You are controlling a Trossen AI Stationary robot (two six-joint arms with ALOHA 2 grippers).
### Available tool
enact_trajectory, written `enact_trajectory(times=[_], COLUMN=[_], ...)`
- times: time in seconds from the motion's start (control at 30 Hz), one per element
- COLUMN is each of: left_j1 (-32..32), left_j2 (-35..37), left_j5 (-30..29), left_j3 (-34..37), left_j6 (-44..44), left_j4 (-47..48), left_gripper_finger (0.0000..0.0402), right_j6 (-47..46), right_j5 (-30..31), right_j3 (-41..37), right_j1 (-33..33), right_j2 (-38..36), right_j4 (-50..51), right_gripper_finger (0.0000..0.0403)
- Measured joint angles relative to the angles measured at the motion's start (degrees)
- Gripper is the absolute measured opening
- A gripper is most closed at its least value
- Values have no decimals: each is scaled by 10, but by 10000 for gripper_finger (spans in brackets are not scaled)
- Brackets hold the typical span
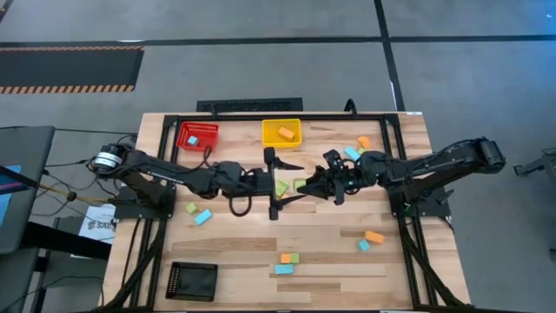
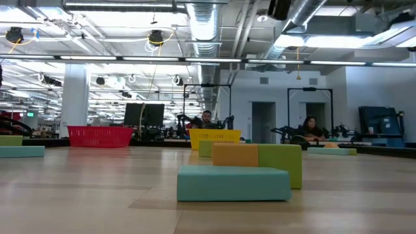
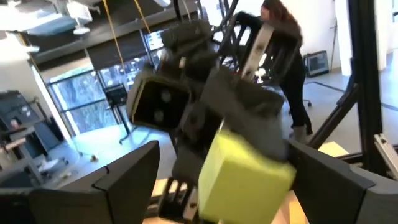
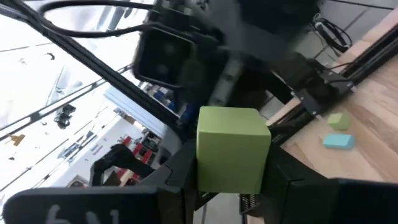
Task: Sort & place blocks by color
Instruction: Put the wooden green block into the black bin
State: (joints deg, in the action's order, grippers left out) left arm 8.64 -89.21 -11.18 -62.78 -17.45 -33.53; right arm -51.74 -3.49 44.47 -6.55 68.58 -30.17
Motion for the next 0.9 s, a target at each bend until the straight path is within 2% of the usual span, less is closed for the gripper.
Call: enact_trajectory(times=[0.3, 0.4, 0.5, 0.77, 0.9], left_j1=[0, 1, 1, 0, 0], left_j2=[11, 11, 11, 11, 11], left_j5=[6, 4, 6, 12, 15], left_j3=[0, 0, 0, 0, 0], left_j6=[-8, -14, -18, -54, -57], left_j4=[48, 56, 53, 55, 56], left_gripper_finger=[320, 305, 264, 117, 115], right_j6=[-8, -11, -13, -24, -27], right_j5=[4, 4, 4, -2, -2], right_j3=[0, 0, 0, 0, 0], right_j1=[5, 7, 9, 14, 14], right_j2=[0, 0, 0, -1, 0], right_j4=[-1, -3, -2, -2, -1], right_gripper_finger=[127, 127, 127, 129, 153])
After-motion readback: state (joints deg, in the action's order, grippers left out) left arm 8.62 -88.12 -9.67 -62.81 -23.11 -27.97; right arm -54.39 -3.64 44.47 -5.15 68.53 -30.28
